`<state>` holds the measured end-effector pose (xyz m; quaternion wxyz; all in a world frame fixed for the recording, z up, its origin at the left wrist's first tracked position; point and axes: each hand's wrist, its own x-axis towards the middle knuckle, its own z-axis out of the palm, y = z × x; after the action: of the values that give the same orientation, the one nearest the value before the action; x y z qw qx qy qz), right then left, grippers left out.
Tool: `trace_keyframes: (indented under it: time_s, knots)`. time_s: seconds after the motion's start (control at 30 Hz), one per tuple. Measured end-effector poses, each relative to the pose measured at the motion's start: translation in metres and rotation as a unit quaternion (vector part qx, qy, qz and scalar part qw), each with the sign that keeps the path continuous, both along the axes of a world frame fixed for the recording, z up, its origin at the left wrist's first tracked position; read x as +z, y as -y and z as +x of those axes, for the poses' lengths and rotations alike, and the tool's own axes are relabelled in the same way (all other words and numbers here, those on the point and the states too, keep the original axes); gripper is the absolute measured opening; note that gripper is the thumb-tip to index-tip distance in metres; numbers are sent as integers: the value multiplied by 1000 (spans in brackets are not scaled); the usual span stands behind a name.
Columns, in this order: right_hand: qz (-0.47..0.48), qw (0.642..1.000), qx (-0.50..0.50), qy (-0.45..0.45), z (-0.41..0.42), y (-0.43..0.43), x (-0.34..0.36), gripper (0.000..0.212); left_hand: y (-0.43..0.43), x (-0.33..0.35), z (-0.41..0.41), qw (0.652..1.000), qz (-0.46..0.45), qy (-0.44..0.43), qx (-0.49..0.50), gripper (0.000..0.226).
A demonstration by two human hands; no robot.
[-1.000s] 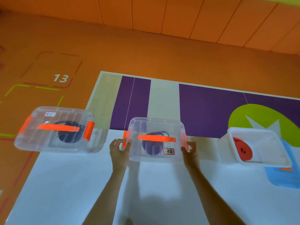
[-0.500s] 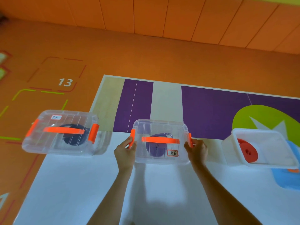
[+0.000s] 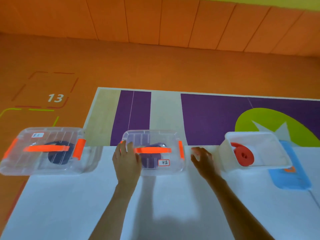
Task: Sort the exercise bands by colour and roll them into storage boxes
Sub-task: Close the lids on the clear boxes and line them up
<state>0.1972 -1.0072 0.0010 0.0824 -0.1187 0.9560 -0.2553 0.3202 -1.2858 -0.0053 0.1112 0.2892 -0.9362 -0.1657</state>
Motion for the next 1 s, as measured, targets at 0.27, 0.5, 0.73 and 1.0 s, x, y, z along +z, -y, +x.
trace_keyframes:
  time_s: [0.27, 0.5, 0.73, 1.0]
  knots:
    - [44, 995, -22, -87, -34, -165, 25, 19, -206, 34, -71, 975, -60, 22, -212, 32]
    - [22, 997, -17, -79, -77, -312, 21, 26, -361, 22, -118, 961, -83, 61, -255, 33]
    - [22, 990, -134, 28, -137, -449, -11, 28, -466, 26, -157, 958, -68, 67, -272, 30]
    - [34, 949, -243, 198, -186, -501, -93, 57, -498, 12, -197, 954, -66, 83, -279, 38]
